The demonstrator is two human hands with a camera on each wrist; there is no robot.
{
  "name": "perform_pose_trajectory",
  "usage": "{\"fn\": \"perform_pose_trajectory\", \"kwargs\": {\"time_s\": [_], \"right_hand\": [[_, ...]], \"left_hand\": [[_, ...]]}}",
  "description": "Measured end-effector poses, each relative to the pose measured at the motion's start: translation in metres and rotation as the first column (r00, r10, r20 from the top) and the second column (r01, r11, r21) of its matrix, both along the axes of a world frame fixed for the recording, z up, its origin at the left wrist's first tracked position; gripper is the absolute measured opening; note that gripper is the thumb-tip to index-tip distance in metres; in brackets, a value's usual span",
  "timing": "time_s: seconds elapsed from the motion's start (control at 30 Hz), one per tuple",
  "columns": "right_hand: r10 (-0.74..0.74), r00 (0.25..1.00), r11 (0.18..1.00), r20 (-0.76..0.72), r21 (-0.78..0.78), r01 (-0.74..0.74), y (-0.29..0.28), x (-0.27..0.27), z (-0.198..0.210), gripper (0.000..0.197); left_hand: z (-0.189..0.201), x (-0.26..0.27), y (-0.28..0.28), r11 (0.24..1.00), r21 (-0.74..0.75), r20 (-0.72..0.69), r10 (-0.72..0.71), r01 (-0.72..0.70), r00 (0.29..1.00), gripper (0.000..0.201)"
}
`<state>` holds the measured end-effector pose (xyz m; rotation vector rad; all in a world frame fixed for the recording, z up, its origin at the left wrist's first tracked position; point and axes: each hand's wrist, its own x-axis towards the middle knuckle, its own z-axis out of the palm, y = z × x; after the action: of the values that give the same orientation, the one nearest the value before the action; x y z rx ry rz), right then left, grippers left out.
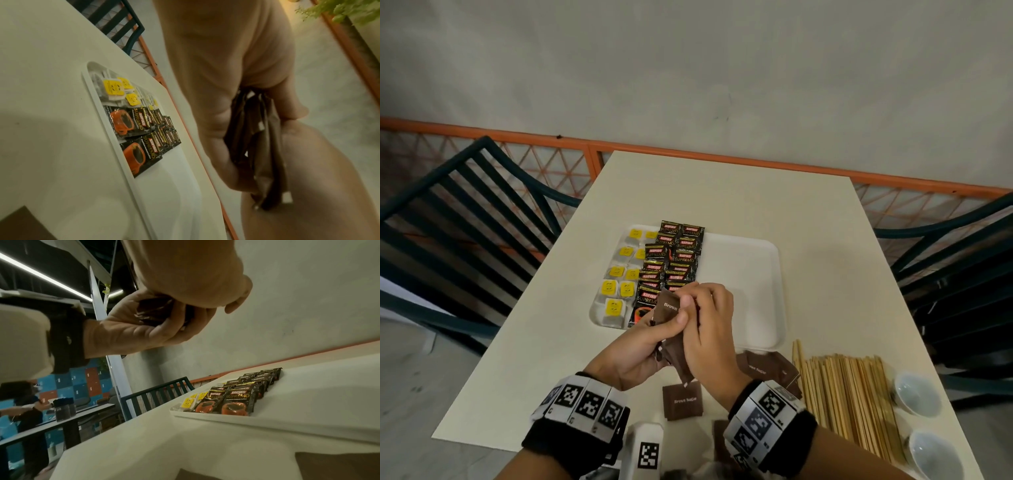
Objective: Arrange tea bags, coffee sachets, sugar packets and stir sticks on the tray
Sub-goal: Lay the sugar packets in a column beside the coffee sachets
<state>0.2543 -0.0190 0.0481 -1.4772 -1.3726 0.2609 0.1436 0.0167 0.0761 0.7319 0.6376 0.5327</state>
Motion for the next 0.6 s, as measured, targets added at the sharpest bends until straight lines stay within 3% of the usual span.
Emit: {"fn": "perform_pose_trajectory", "kwargs": {"time_s": [0.07, 0.13, 0.23, 0.3, 0.4, 0.53, 0.6], "right_hand": [[-0.022, 1.0, 1.0, -0.022, -0.003, 0.022, 0.001, -0.002, 0.002, 0.059], [-0.022, 0.994, 1.0, -0.109, 0.003, 0.023, 0.001, -0.003, 0.006, 0.063], [0.171, 0.967, 0.985, -0.189, 0.021, -0.17, 0.0, 0.003, 0.013, 0.059], [0.384, 0.922, 0.922, -0.044, -0.041, -0.385, -0.003, 0.011, 0.016, 0.07], [0.445, 0.826, 0.894, 0.346, -0.114, -0.434, 0.001, 0.02, 0.016, 0.099], [0.406, 0.745, 0.905, 0.53, -0.12, -0.407, 0.011, 0.024, 0.014, 0.083], [0.374, 0.749, 0.921, 0.547, -0.123, -0.37, 0.011, 0.022, 0.016, 0.076]], "left_hand": [[-0.001, 0.001, 0.0, 0.999, -0.021, 0.026, 0.034, -0.034, 0.999, 0.06], [-0.001, 0.002, 0.001, 0.996, -0.06, 0.048, 0.073, -0.07, 0.996, 0.045], [-0.001, 0.001, 0.003, 0.982, -0.068, 0.002, 0.177, -0.176, 0.984, 0.021], [0.0, -0.003, 0.006, 0.973, -0.063, 0.01, 0.223, -0.222, 0.975, 0.025], [-0.001, -0.008, 0.01, 0.98, -0.032, -0.024, 0.195, -0.196, 0.981, 0.031], [-0.001, -0.005, 0.007, 0.996, -0.03, -0.098, 0.08, -0.083, 0.992, 0.023], [0.002, -0.004, 0.006, 0.997, -0.031, -0.086, 0.062, -0.065, 0.994, 0.019]]}}
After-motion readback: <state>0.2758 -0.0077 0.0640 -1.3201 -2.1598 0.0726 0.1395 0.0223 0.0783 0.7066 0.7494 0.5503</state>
